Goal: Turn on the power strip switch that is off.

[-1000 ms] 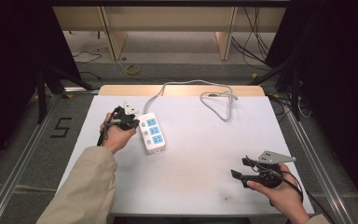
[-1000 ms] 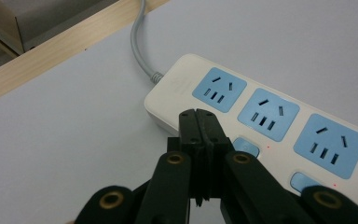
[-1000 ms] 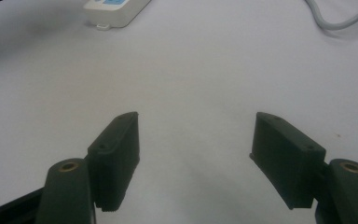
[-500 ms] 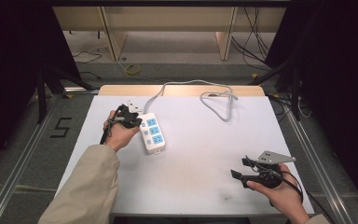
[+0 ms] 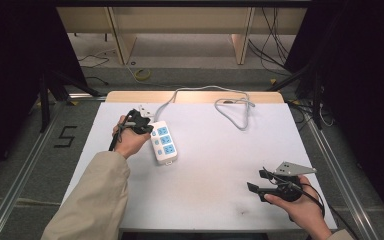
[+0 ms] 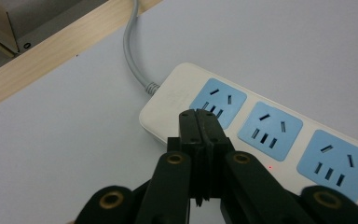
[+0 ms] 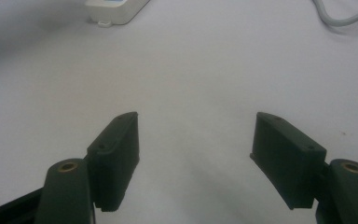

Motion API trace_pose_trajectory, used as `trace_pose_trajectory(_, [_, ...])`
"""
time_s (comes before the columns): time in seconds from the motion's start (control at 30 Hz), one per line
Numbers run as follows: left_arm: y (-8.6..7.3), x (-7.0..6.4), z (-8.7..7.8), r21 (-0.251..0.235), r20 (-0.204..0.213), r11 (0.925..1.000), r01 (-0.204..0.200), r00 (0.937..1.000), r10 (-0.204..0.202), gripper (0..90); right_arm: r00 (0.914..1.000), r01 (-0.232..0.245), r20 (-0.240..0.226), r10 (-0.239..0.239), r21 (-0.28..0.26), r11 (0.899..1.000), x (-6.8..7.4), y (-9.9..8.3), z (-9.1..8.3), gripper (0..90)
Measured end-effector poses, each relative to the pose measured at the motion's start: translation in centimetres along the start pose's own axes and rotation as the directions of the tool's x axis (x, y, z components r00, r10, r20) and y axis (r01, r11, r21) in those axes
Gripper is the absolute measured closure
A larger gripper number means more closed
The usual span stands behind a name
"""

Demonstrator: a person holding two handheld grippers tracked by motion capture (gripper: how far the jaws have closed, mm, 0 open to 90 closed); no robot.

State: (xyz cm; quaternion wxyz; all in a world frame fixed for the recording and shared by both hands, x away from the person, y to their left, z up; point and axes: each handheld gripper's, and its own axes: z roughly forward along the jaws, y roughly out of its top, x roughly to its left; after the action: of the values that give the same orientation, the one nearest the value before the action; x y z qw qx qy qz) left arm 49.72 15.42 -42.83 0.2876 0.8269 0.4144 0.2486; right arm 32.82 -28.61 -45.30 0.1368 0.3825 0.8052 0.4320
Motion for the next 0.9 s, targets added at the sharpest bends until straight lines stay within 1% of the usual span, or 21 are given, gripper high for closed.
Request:
trace_pose_trajectory(0.17, [0.1, 0.1, 0.3, 0.014, 0.015, 0.9998, 0.011, 0.9998, -0.011, 89.9, 1.0, -0.002, -0.001, 0.002, 0.002, 1.0, 0.0, 0.0, 0.0, 32.1])
trace_pose_trajectory(0.27, [0.2, 0.2, 0.5, 0.021, 0.014, 0.9997, 0.012, 0.9998, -0.012, 89.9, 1.0, -0.005, -0.003, 0.005, 0.002, 1.0, 0.0, 0.0, 0.0, 32.0])
trace_pose_trajectory(0.37, [0.4, 0.3, 0.6, 0.031, 0.015, 0.9995, 0.001, 0.9999, -0.001, 89.9, 1.0, -0.005, -0.003, 0.005, 0.002, 1.0, 0.0, 0.0, 0.0, 32.0])
trace_pose_trajectory(0.47, [0.7, 0.4, 0.7, 0.037, 0.018, 0.9993, 0.003, 0.9998, -0.003, 89.9, 1.0, -0.005, -0.003, 0.005, 0.002, 1.0, 0.0, 0.0, 0.0, 32.0])
trace_pose_trajectory(0.53, [0.8, 0.4, 0.8, 0.035, 0.022, 0.9993, 0.011, 0.9997, -0.012, 89.9, 1.0, -0.005, -0.002, 0.005, 0.001, 1.0, 0.0, 0.0, 0.0, 32.0])
trace_pose_trajectory(0.9, [1.0, 0.7, 1.6, 0.072, 0.025, 0.9973, 0.013, 0.9996, -0.015, 89.9, 1.0, -0.006, -0.003, 0.006, -0.001, 1.0, 0.0, 0.0, 0.0, 31.8])
